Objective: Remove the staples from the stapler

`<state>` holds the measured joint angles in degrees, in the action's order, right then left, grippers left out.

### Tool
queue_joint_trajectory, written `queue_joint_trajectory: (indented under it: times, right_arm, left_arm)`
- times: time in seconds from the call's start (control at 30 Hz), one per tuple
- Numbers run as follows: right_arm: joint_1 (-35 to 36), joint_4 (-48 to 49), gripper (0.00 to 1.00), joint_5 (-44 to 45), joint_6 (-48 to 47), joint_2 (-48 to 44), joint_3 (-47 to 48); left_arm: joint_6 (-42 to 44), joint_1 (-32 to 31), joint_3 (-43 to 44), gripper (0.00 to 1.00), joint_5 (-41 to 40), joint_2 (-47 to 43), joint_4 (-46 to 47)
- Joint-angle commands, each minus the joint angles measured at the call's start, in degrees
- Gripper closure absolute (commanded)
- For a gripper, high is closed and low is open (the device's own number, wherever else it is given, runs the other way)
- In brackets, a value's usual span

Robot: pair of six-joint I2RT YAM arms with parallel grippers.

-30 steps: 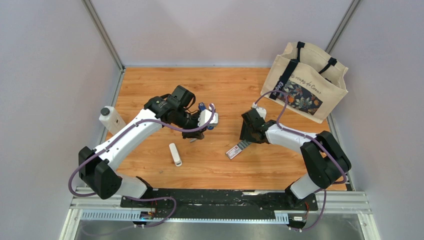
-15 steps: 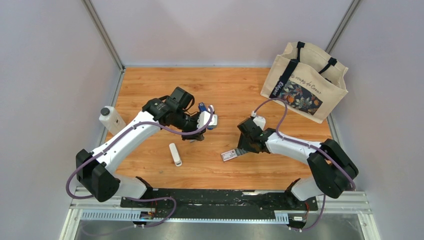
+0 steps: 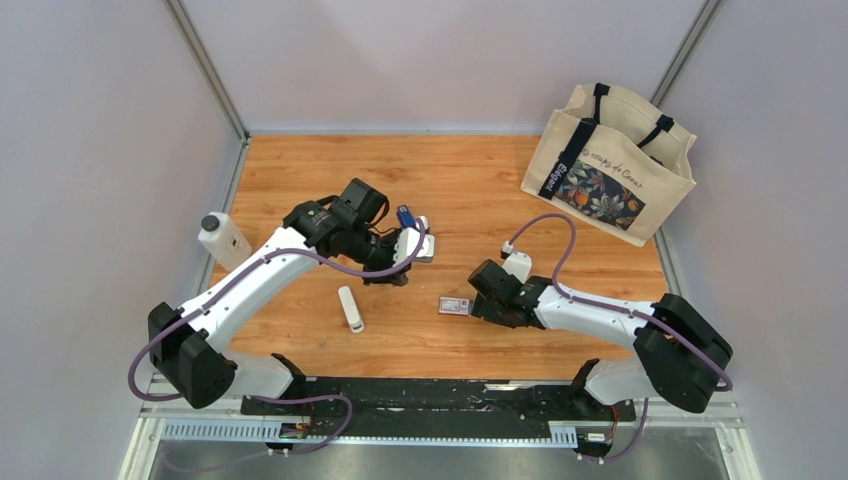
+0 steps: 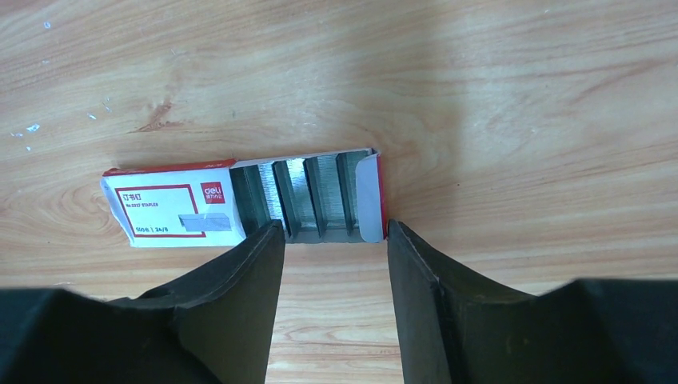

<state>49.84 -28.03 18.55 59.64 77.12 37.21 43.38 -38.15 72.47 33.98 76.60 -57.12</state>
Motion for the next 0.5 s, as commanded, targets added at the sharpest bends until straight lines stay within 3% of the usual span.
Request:
queue_joint_trajectory:
  times: [0.0,0.47]
  right_arm:
    - [0.6,0.7,0.46,1.8,2.1,-0.5,1.5]
    - [3.5,2.8,0.46,1.1,1.5,2.9,5.1]
  left_arm:
    - [0.8,-0.6,0.0,0.76,0.7,-2.0,1.0]
    - [0.9,-0.9,-0.2,0.76,0.3,-2.2,1.1]
